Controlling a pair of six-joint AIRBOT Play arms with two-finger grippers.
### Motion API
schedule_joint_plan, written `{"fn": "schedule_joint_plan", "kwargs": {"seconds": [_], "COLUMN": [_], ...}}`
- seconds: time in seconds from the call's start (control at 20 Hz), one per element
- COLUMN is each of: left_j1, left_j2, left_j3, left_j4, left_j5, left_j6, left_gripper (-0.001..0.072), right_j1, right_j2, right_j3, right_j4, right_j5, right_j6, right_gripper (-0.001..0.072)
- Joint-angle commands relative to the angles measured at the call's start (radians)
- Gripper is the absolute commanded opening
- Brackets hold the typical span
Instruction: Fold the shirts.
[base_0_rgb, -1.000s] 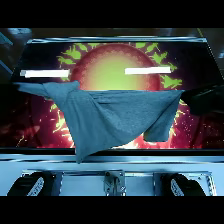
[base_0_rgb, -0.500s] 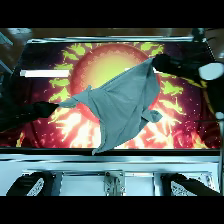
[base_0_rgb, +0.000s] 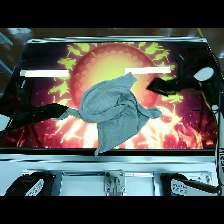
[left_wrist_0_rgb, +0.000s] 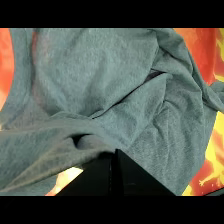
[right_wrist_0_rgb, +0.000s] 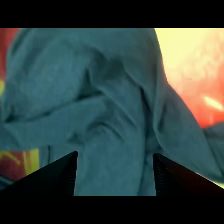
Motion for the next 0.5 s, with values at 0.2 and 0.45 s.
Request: {"fn": "schedule_joint_plan", "kwargs": {"seconds": [0.2, 0.45], "left_j1": [0.047, 0.047], "left_j2": [0.003, 0.003], "left_j3": [0.048, 0.048], "left_j4": [0.007, 0.007], "left_j5": [-0.098, -0.097], "left_j6": [0.064, 0.077], "left_gripper": [0.0031, 0.0031], "right_j1": [0.025, 0.200], "right_j2": [0.142, 0.126], "right_j3": [-0.552, -0.630], "right_j4": [0.064, 0.083], "right_j5": [0.024, -0.297], "right_j6": [0.091, 0.252], "right_gripper": [0.0669, 0.0667]}}
